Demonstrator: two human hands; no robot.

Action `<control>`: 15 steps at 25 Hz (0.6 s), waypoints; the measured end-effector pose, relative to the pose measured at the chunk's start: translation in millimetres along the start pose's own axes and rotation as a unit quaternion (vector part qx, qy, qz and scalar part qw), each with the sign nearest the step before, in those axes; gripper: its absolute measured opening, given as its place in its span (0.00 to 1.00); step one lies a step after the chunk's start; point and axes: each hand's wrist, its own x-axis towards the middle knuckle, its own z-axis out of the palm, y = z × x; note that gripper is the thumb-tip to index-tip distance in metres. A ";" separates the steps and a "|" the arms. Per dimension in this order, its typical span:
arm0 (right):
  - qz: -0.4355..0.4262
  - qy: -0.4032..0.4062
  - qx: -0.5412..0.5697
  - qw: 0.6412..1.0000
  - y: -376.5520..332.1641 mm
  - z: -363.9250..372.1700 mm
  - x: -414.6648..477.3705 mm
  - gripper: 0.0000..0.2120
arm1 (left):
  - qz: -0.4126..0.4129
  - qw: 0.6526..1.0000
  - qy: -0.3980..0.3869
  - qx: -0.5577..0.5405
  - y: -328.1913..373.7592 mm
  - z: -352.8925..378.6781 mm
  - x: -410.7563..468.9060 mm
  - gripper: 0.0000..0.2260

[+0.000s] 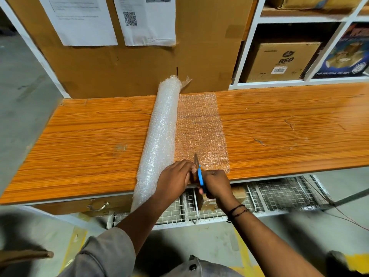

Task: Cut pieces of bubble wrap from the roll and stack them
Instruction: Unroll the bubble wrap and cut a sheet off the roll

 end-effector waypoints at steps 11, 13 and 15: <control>-0.002 0.033 -0.051 0.998 -22.2 11.9 14.3 0.17 | 0.008 1.000 0.008 0.004 -7.6 -7.2 -5.8 0.07; 0.000 0.043 -0.052 0.998 -23.1 11.0 16.7 0.14 | -0.012 1.000 -0.013 -0.005 -6.4 -10.1 -5.2 0.06; 0.008 0.050 -0.049 0.997 -21.5 11.8 19.3 0.14 | -0.046 0.998 -0.039 -0.007 -1.7 -17.2 1.0 0.05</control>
